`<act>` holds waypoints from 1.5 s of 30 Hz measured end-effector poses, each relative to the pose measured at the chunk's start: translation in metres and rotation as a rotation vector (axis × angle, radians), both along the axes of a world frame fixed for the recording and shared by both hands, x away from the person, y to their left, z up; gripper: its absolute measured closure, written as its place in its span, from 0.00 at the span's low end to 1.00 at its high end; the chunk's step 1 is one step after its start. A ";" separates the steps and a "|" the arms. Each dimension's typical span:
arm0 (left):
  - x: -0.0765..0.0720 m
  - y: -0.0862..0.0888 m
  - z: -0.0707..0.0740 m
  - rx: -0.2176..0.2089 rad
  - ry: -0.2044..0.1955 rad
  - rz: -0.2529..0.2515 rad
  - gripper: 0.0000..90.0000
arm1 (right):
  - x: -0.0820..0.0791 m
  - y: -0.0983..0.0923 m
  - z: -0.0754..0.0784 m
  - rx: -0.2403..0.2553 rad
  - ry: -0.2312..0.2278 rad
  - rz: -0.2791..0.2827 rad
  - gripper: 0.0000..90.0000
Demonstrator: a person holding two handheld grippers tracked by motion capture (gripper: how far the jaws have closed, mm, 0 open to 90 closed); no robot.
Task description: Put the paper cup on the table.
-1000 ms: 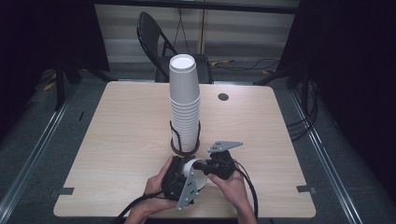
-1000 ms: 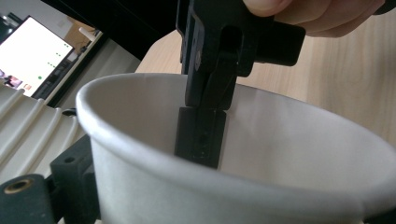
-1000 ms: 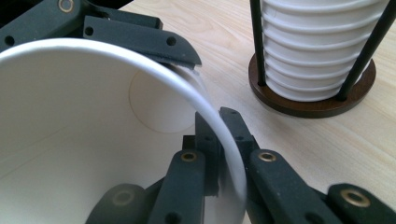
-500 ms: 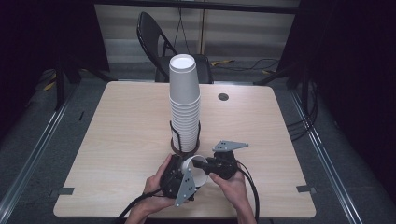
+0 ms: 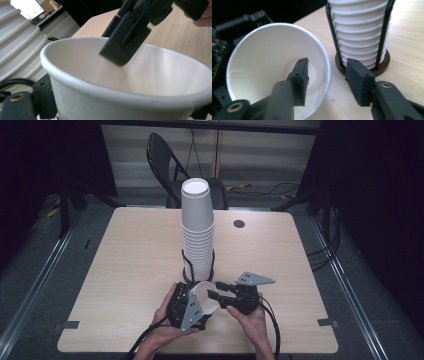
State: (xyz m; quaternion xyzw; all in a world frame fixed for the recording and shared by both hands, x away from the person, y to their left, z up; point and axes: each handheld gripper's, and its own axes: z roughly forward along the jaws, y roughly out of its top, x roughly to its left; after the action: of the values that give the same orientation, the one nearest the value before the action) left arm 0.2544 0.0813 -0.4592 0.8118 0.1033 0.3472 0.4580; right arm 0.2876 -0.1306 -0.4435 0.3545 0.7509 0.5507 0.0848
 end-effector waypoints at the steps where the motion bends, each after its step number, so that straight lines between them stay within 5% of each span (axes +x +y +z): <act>1: 0.001 0.001 0.000 -0.006 0.004 0.004 0.11 | 0.000 -0.001 0.000 0.011 -0.003 -0.007 0.55; 14: 0.012 0.025 0.001 -0.152 0.101 0.057 0.11 | -0.005 -0.019 -0.004 0.091 -0.071 -0.121 0.41; 20: 0.018 0.039 0.004 -0.199 0.125 0.106 0.11 | -0.010 -0.028 -0.007 0.100 -0.094 -0.209 0.20; 22: 0.021 0.043 0.006 -0.194 0.139 0.121 0.11 | -0.011 -0.030 -0.008 0.092 -0.102 -0.234 0.15; 31: 0.031 0.065 0.011 -0.289 0.174 0.169 0.11 | -0.015 -0.039 -0.018 0.037 -0.150 -0.291 0.15; 45: 0.055 0.101 0.029 -0.416 0.206 0.240 0.11 | -0.022 -0.049 -0.038 -0.079 -0.187 -0.491 0.15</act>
State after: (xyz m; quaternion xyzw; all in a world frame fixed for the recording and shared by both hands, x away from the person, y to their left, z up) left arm 0.3093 0.1822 -0.4299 0.7132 0.3141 0.2858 0.5577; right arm 0.2659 -0.1801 -0.4811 0.4702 0.6523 0.5140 0.2987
